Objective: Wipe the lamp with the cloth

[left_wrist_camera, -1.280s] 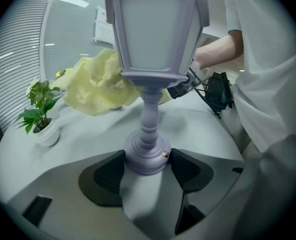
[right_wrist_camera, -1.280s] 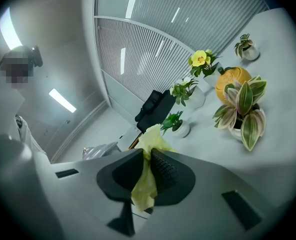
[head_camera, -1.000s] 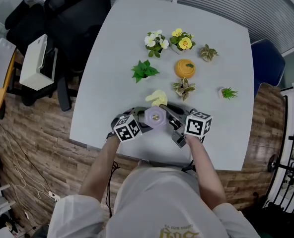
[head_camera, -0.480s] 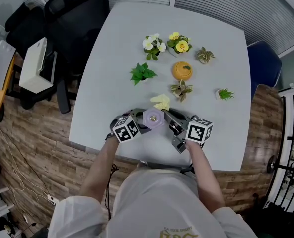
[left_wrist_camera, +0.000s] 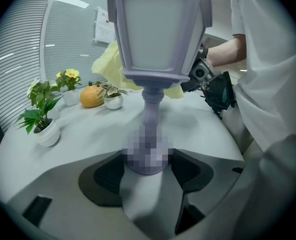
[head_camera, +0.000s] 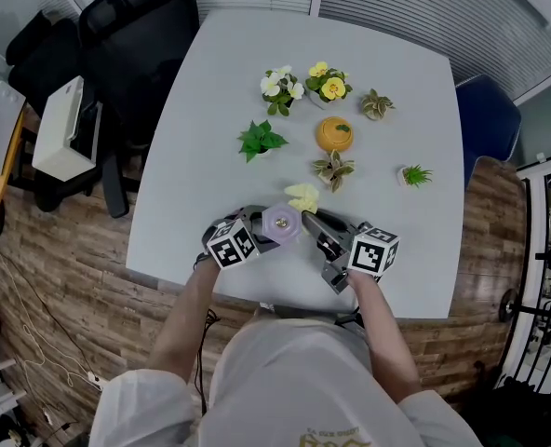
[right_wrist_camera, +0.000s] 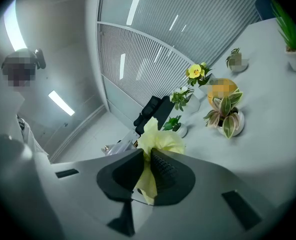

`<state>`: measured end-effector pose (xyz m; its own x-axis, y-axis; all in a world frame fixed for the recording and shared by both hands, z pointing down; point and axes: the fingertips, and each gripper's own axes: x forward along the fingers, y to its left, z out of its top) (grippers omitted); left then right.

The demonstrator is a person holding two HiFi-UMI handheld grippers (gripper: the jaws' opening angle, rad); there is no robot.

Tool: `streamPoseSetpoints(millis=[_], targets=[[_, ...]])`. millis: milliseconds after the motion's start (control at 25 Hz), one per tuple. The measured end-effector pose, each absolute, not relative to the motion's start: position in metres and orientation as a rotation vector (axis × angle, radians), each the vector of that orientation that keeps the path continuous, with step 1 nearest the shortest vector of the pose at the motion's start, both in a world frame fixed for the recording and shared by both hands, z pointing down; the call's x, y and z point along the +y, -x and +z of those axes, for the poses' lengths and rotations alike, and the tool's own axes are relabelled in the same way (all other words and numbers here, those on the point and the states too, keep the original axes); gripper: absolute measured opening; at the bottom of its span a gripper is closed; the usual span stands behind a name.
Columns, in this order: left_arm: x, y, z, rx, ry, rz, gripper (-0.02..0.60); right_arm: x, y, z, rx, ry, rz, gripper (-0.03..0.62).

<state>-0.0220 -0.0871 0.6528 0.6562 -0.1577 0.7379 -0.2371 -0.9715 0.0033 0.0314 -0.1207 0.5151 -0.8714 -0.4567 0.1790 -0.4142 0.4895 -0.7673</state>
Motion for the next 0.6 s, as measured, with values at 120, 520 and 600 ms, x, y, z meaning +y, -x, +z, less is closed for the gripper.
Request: streamPoseSetpoints(millis=[120,520,600], targets=[[-0.087,0.022,0.652,-0.33,-2.769,1.219,0.298,-0.117,-0.034,0.512,2.65,0.778,-1.357,0.057],[-0.088,0.022,0.654,-0.329,-2.766,1.22,0.298,-0.108,-0.038,0.501,2.579,0.747,-1.374,0.055],[-0.088,0.022,0.654,-0.328,-2.765,1.22,0.298,-0.107,-0.041,0.497,2.56,0.735,-1.374,0.055]])
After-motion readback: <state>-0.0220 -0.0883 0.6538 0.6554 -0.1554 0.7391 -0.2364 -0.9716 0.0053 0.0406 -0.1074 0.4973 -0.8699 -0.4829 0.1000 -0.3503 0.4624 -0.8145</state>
